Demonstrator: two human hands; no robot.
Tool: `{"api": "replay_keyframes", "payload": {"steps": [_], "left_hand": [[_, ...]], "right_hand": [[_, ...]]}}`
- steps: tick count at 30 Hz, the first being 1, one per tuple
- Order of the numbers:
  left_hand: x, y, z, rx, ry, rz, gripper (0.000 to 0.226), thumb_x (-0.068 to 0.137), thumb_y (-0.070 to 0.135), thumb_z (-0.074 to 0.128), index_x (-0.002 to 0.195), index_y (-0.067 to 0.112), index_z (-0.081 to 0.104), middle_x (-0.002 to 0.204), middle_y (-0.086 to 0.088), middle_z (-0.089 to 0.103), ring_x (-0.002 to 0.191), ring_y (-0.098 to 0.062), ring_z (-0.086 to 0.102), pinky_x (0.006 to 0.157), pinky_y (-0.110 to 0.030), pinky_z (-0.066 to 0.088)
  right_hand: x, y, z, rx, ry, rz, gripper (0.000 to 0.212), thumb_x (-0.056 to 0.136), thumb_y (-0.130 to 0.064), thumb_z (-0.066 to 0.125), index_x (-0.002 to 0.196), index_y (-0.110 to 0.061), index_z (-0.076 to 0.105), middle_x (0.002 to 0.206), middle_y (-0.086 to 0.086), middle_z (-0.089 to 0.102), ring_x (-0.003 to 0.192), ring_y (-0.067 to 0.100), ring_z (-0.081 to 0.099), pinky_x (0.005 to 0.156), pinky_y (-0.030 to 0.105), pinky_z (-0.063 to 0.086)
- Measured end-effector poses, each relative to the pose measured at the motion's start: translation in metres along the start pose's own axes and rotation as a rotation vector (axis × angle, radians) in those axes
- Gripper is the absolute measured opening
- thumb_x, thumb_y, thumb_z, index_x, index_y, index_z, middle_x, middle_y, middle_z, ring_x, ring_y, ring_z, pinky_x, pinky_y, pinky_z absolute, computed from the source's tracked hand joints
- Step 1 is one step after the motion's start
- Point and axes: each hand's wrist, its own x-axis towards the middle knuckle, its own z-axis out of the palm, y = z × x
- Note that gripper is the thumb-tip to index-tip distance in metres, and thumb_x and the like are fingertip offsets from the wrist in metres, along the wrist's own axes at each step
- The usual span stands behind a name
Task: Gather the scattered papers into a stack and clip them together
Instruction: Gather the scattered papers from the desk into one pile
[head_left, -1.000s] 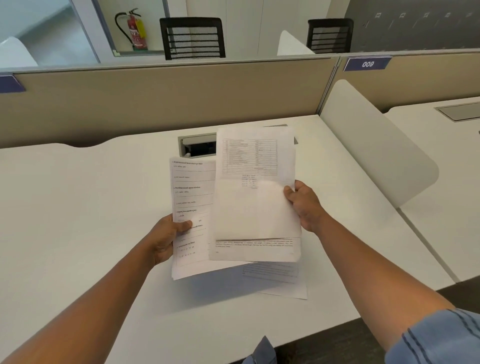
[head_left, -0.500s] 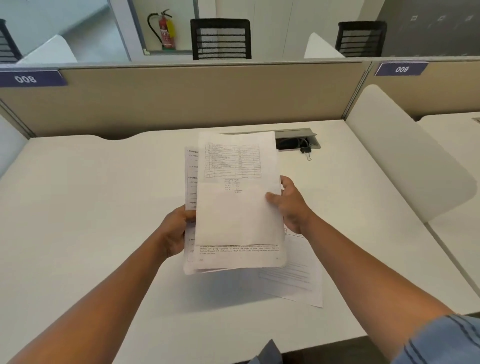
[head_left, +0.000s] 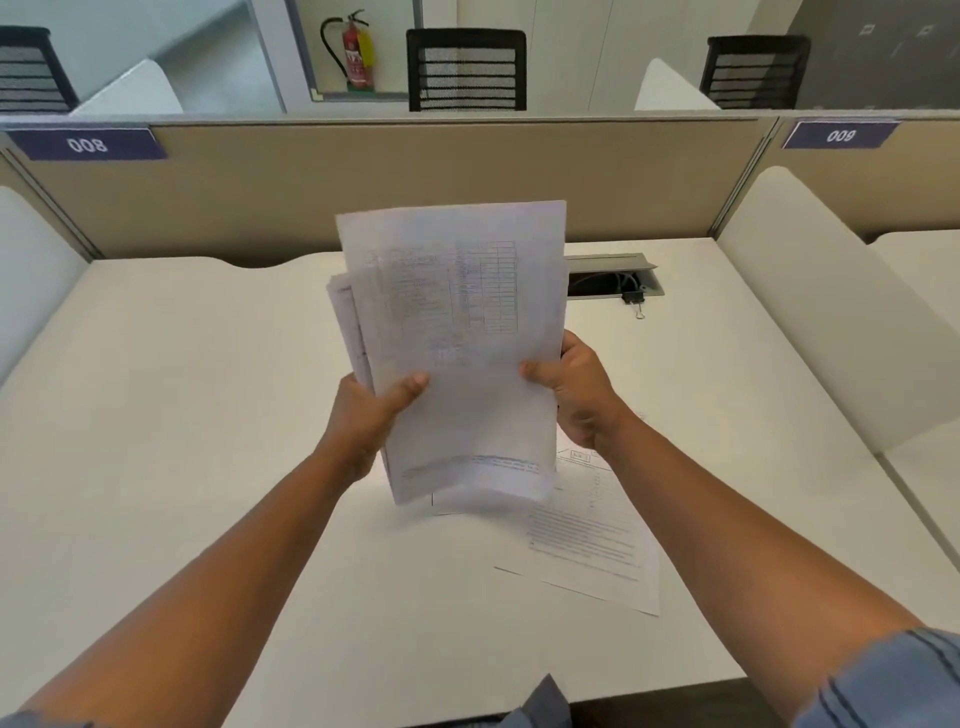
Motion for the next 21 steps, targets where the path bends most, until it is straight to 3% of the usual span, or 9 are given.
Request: {"api": "replay_keyframes", "payload": {"steps": [2, 5, 9, 13, 16, 21], "left_hand": [[0.003, 0.003, -0.003, 0.017, 0.042, 0.052, 0.029, 0.082, 0.01, 0.083, 0.107, 0.022, 0.073, 0.101, 0.007, 0.08, 0.095, -0.016, 0.076, 0.079, -0.033, 0.063], [0.005, -0.002, -0.01, 0.012, 0.075, 0.06, 0.038, 0.071, 0.017, 0.089, 0.106, 0.022, 0.074, 0.103, 0.003, 0.079, 0.095, -0.019, 0.076, 0.078, -0.037, 0.063], [-0.002, -0.013, -0.013, 0.002, 0.074, 0.019, 0.039, 0.07, 0.019, 0.092, 0.105, 0.018, 0.075, 0.103, 0.0, 0.079, 0.098, -0.021, 0.075, 0.083, -0.04, 0.062], [-0.008, -0.011, -0.009, -0.006, 0.056, 0.049, 0.032, 0.076, 0.014, 0.088, 0.103, 0.024, 0.074, 0.099, 0.009, 0.079, 0.091, -0.009, 0.075, 0.085, -0.037, 0.061], [-0.01, -0.007, -0.006, -0.032, 0.074, 0.099, 0.039, 0.07, 0.03, 0.091, 0.105, 0.024, 0.075, 0.104, 0.004, 0.079, 0.097, -0.015, 0.075, 0.081, -0.032, 0.062], [-0.007, -0.004, -0.003, -0.023, 0.089, 0.106, 0.036, 0.07, 0.026, 0.092, 0.102, 0.026, 0.075, 0.1, 0.008, 0.079, 0.092, -0.013, 0.075, 0.077, -0.032, 0.062]], "right_hand": [[0.0, -0.004, 0.004, -0.052, -0.034, -0.031, 0.04, 0.086, 0.013, 0.066, 0.113, -0.017, 0.067, 0.116, 0.011, 0.073, 0.108, 0.034, 0.07, 0.091, 0.05, 0.06], [0.0, 0.001, 0.006, -0.109, -0.047, -0.037, 0.042, 0.087, 0.012, 0.067, 0.113, -0.02, 0.067, 0.116, 0.009, 0.072, 0.109, 0.031, 0.068, 0.092, 0.048, 0.06], [-0.003, 0.018, 0.004, -0.154, -0.055, 0.008, 0.043, 0.085, 0.013, 0.068, 0.12, -0.012, 0.067, 0.116, 0.01, 0.073, 0.108, 0.028, 0.069, 0.089, 0.041, 0.061], [-0.008, 0.026, 0.005, -0.206, -0.067, 0.038, 0.042, 0.083, 0.012, 0.071, 0.119, -0.008, 0.068, 0.115, 0.013, 0.071, 0.106, 0.027, 0.067, 0.082, 0.032, 0.061], [-0.006, 0.028, 0.007, -0.222, -0.065, 0.033, 0.043, 0.083, 0.011, 0.073, 0.12, -0.009, 0.068, 0.118, 0.016, 0.07, 0.11, 0.03, 0.066, 0.087, 0.037, 0.061], [-0.004, 0.026, 0.006, -0.239, -0.083, 0.02, 0.044, 0.083, 0.008, 0.074, 0.121, -0.012, 0.069, 0.119, 0.016, 0.069, 0.113, 0.031, 0.065, 0.094, 0.044, 0.06]]}}
